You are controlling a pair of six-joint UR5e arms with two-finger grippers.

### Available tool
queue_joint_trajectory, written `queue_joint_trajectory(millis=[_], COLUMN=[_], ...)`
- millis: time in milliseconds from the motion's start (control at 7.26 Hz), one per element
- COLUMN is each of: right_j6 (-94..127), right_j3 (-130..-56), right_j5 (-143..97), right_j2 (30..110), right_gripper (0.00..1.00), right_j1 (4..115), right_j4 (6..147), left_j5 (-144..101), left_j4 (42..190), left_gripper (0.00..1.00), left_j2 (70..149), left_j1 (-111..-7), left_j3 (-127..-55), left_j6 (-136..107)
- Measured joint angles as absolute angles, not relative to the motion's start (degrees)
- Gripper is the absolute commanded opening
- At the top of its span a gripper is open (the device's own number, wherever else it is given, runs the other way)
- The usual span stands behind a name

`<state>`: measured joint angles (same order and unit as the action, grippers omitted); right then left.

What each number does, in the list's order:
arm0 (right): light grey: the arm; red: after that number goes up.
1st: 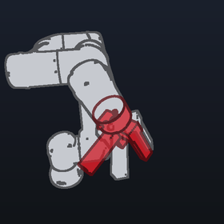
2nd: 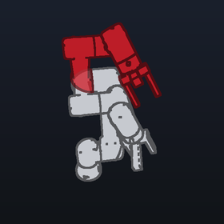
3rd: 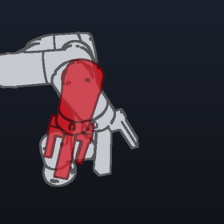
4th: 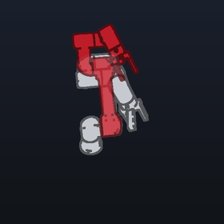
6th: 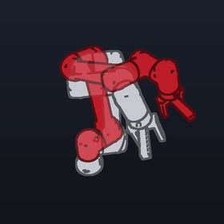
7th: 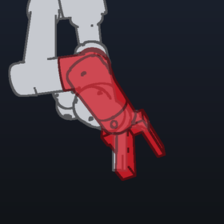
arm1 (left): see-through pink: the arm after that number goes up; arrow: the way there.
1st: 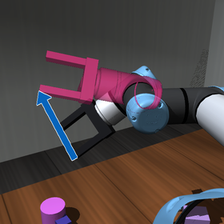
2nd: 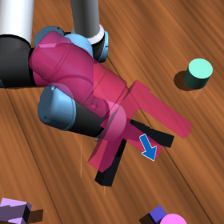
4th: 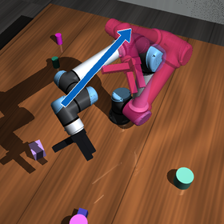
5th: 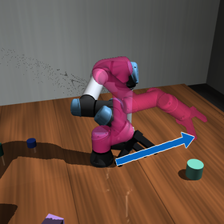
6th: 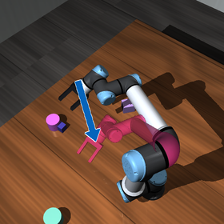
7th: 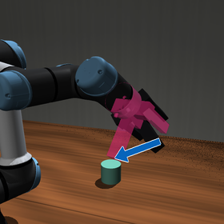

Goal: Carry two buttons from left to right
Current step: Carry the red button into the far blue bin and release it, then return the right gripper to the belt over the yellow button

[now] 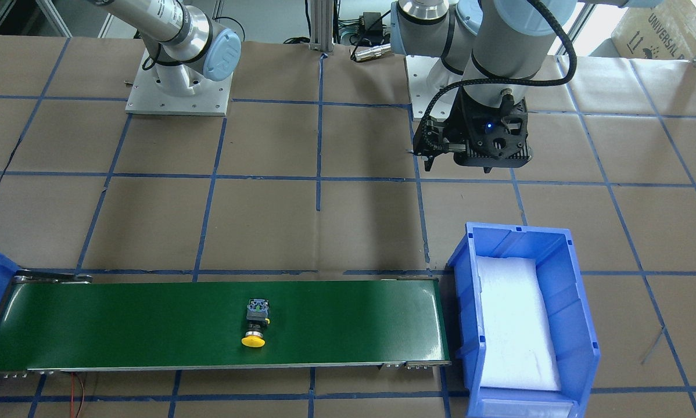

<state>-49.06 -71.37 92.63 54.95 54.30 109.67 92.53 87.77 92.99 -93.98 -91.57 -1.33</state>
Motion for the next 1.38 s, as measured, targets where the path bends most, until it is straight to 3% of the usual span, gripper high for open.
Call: queue_joint_trajectory(millis=[413,689,827,964,1378], right_j6=[-48.99,-48.78,-48.59,-48.44,-48.34], right_j3=[-71.25,-71.08,-71.02,-70.9,-70.28], right_j5=[93.13,93.22,93.17,93.2,93.39], right_j2=[52.74,51.27,51.11,51.58,54.16], right_gripper=[0.12,0.64,0.75,0.98,0.99], right_j1=[53.74,53.7,53.7,53.7,54.11], right_j4=[110.71,111.71,111.43,110.27,105.88], left_j5=[92.66,92.68,92.74,92.67,92.23], left_j4=[87.65,87.67,88.1,88.77,85.79], left_gripper=[1.0,1.0,1.0,1.0,1.0], left_j2=[93.01,93.03,92.85,92.87,93.11], left_j1=[-93.96,-93.96,-93.99,-93.92,-93.09], left_j3=[-91.56,-91.58,-91.64,-91.53,-91.82], left_j6=[-1.24,-1.15,-1.07,-1.01,-1.1])
